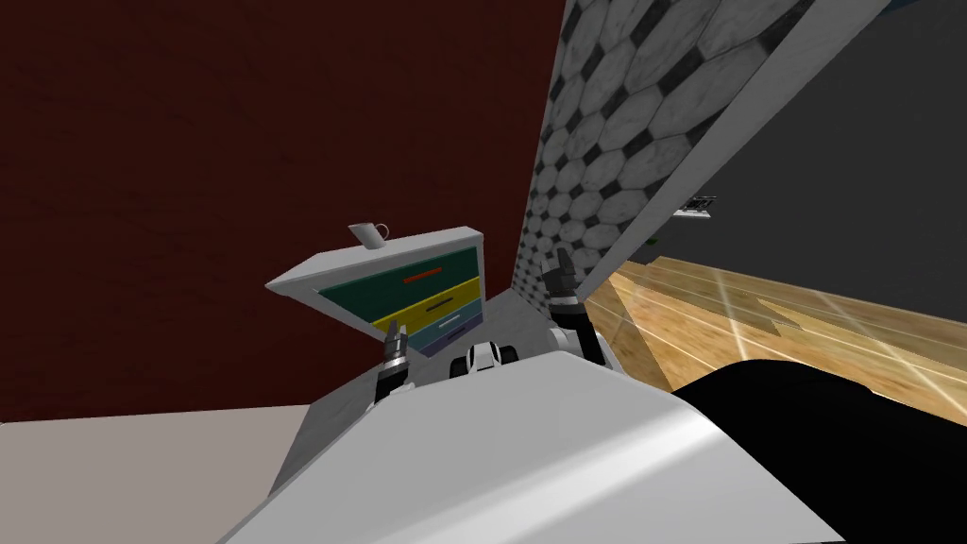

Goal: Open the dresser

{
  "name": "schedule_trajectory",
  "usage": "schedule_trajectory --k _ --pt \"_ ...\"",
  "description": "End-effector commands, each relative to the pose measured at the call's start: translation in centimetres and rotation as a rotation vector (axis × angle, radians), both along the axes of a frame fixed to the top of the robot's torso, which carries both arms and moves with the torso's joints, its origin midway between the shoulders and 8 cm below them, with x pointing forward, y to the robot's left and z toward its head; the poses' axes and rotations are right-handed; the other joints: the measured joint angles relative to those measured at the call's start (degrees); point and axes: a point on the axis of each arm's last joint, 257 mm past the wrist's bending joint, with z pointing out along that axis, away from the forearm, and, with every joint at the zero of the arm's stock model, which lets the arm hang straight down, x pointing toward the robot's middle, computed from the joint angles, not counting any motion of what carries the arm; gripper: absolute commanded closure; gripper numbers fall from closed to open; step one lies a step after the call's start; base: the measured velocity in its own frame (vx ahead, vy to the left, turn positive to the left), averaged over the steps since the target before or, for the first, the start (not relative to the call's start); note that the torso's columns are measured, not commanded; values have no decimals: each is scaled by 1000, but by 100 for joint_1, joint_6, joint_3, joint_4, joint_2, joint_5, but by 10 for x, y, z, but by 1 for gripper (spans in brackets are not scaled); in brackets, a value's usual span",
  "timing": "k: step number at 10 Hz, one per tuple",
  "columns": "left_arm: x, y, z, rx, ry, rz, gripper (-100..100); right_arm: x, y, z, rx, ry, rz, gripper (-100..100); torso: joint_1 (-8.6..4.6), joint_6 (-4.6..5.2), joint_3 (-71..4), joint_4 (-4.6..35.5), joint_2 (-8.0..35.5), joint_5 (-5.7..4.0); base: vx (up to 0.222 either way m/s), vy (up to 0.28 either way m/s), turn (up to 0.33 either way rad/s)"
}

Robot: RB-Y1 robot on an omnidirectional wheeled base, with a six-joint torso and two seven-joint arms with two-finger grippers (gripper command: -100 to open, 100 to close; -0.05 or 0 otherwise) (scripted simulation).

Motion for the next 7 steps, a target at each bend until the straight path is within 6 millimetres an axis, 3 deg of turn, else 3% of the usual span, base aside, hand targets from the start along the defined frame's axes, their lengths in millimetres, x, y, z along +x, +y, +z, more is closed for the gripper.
schedule_trajectory --k 1,7 --pt "-5 5 -22 -14 30 26 -100 0 0 0 0 0 0 0 3 0 4 2 4 1 95 -20 18" --pt "-19 0 -67 -70 89 82 -100 0 0 0 0 0 0 0 -2 0 2 1 0 0 101 -22 13"
